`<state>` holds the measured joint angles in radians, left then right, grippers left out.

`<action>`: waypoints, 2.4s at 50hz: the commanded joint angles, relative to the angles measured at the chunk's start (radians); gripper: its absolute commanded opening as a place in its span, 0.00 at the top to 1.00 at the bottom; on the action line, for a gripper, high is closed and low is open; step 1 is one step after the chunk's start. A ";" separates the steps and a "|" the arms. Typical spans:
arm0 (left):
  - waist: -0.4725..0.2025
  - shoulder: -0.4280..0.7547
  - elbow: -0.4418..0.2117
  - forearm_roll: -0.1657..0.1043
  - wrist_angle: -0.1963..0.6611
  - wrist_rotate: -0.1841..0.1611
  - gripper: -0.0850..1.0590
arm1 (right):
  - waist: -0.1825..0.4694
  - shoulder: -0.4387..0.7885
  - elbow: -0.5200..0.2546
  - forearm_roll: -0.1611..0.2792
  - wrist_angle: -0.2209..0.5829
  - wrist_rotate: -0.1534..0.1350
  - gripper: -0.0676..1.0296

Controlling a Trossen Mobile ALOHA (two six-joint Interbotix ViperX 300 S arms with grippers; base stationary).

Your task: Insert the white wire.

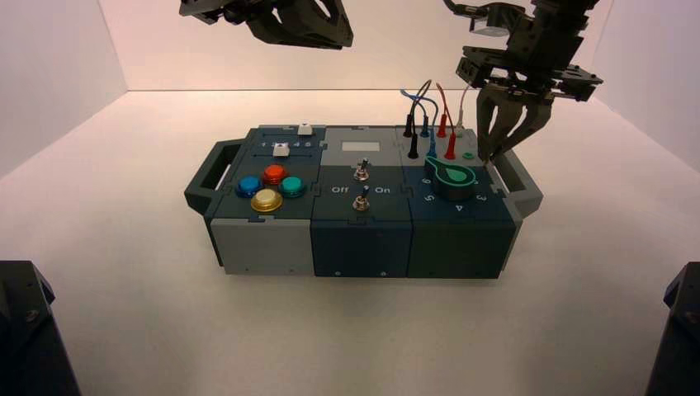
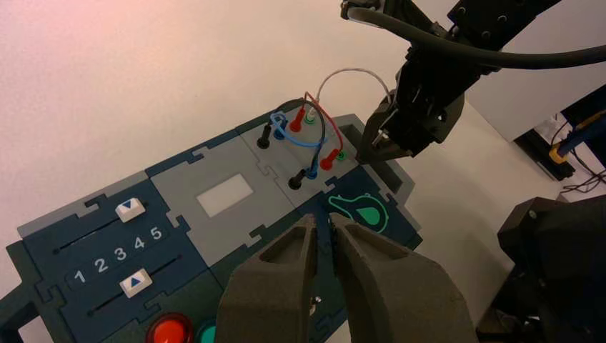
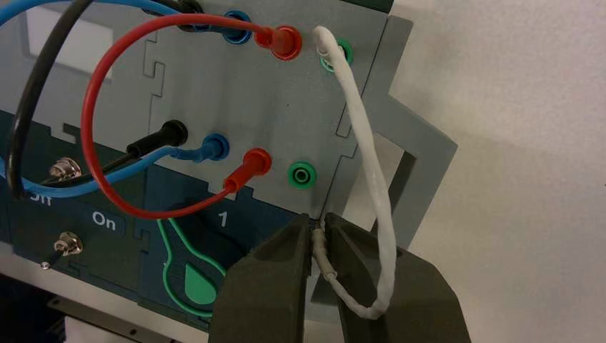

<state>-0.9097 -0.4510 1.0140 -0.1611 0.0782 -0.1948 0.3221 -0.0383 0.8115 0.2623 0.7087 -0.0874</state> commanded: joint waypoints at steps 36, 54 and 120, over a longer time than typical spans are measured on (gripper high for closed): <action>-0.003 0.000 -0.038 0.003 -0.011 0.002 0.82 | 0.005 -0.067 -0.044 -0.012 -0.023 0.000 0.96; -0.003 0.023 -0.043 0.005 -0.011 0.005 0.82 | 0.032 -0.058 -0.055 -0.011 -0.025 0.008 0.96; -0.003 0.014 -0.041 0.005 -0.006 0.005 0.82 | 0.052 0.008 -0.067 -0.037 -0.052 0.012 0.96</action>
<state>-0.9097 -0.4249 0.9971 -0.1595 0.0782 -0.1917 0.3712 -0.0245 0.7701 0.2270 0.6642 -0.0767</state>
